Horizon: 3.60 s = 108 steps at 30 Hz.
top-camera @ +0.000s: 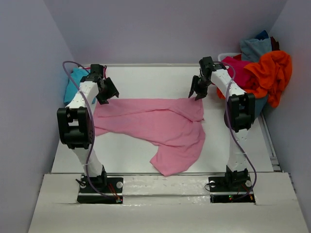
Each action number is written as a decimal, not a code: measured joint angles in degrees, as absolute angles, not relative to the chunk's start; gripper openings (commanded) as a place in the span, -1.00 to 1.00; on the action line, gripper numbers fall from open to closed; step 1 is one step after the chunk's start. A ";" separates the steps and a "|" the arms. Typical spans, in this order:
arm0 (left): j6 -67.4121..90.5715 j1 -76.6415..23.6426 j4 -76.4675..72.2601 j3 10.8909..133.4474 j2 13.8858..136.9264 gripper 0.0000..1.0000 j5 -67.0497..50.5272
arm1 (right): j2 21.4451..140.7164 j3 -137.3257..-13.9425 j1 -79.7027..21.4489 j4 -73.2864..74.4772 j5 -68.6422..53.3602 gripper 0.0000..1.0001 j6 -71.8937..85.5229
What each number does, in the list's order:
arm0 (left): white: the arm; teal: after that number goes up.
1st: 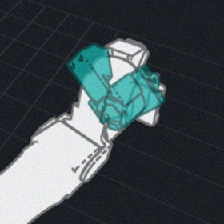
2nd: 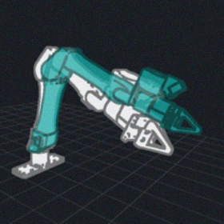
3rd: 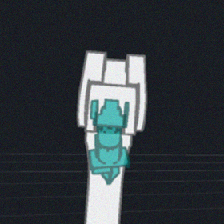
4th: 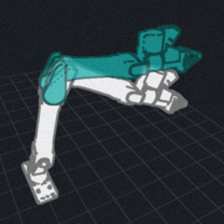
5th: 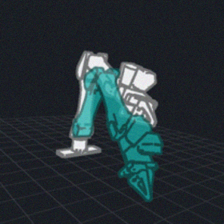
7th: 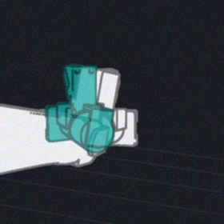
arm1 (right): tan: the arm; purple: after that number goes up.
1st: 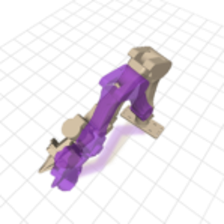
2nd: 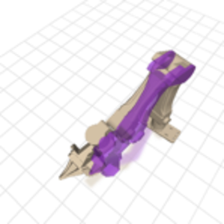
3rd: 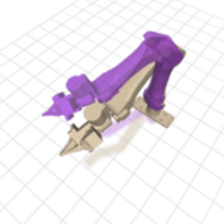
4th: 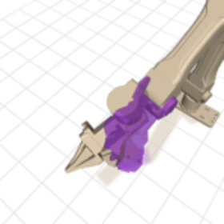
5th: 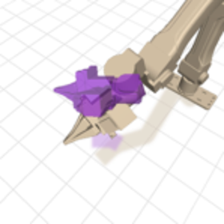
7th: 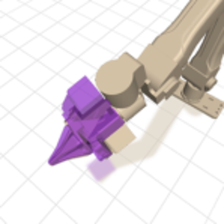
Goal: Fold and stack the t-shirts
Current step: Fold the flattened T-shirt at the center of the board, then smooth out the 1/3-folded T-shirt at the center of the board.
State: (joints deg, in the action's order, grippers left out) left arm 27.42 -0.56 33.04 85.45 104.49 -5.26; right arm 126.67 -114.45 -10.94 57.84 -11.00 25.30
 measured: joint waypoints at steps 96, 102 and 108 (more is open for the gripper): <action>24.01 -6.68 38.68 102.45 127.15 0.46 -6.61 | 134.56 -125.78 -6.55 57.10 -16.67 -0.03 30.24; 24.05 -5.80 40.66 107.00 129.75 0.46 -6.28 | 131.85 -118.24 -9.45 57.91 -17.50 -0.03 29.36; 24.08 -3.68 41.32 109.27 131.13 0.46 -6.20 | 127.04 -106.83 -11.86 57.80 -17.06 -0.03 29.17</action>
State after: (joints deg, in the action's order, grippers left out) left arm 24.08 -3.68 41.32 109.27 131.13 -6.20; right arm 127.04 -106.83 -11.86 57.80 -17.06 29.17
